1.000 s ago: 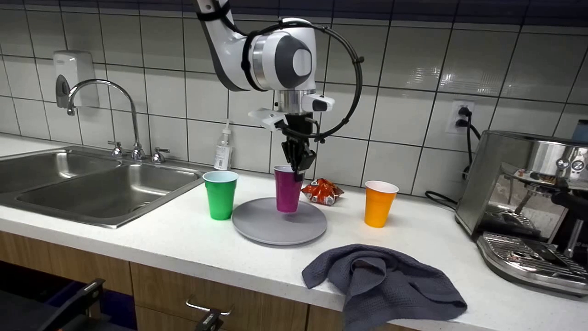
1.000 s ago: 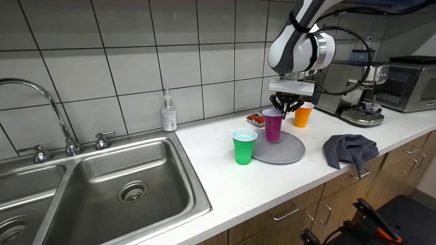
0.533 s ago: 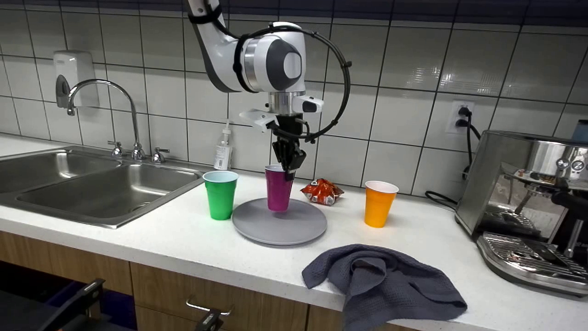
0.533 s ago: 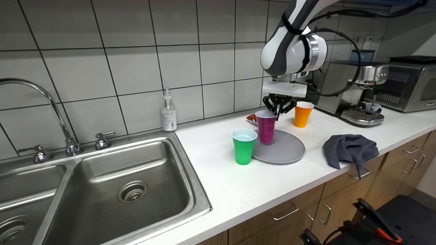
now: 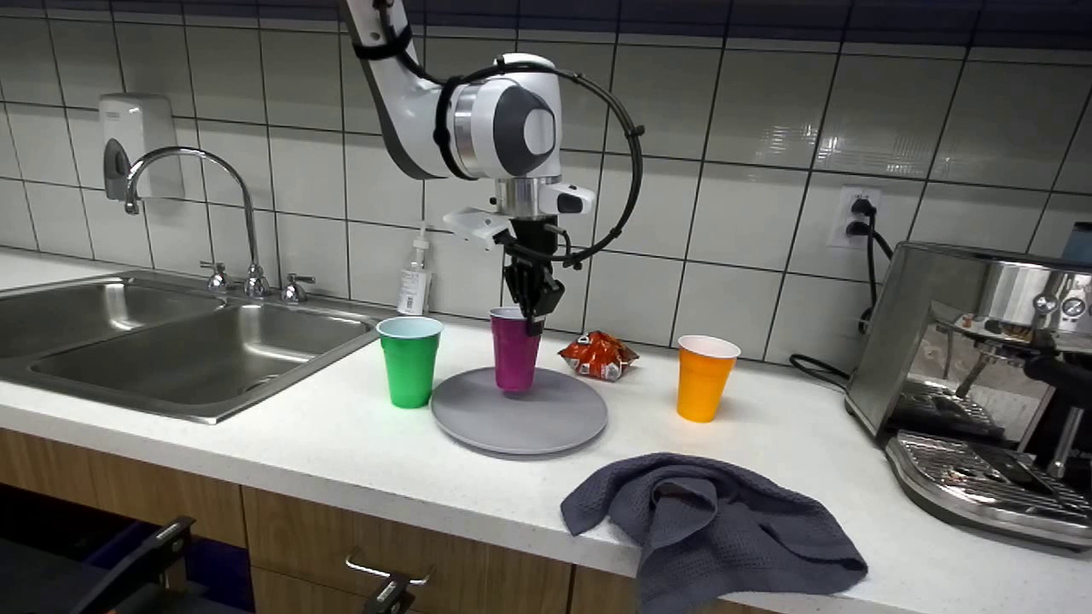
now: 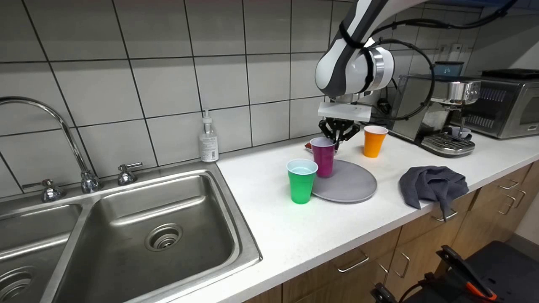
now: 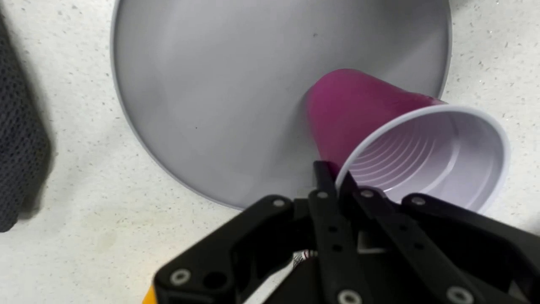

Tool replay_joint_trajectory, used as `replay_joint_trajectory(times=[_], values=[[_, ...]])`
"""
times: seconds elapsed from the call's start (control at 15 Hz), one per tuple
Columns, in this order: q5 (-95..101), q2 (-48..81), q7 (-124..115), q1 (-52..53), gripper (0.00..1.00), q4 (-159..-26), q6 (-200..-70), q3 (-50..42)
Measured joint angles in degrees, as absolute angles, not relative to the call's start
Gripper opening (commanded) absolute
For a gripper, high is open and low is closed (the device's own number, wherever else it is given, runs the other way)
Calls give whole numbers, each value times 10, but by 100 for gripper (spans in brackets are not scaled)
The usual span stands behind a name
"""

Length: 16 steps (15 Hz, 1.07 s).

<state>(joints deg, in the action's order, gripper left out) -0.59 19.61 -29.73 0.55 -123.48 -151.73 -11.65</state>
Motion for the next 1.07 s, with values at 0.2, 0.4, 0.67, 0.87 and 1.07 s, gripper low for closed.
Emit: replay_joint_trajectory(times=[0.2,0.4,0.67,0.87,1.07], values=[[-6,206,-297,7,1,-1228,-1517,-116],[-6,215,-297,8,30,-1223,-1517,-116],[-6,219,-297,9,52,-1221,-1518,-116],[-6,219,-297,10,76,-1221,-1521,-116],[-7,218,-297,10,98,-1221,-1526,-117]])
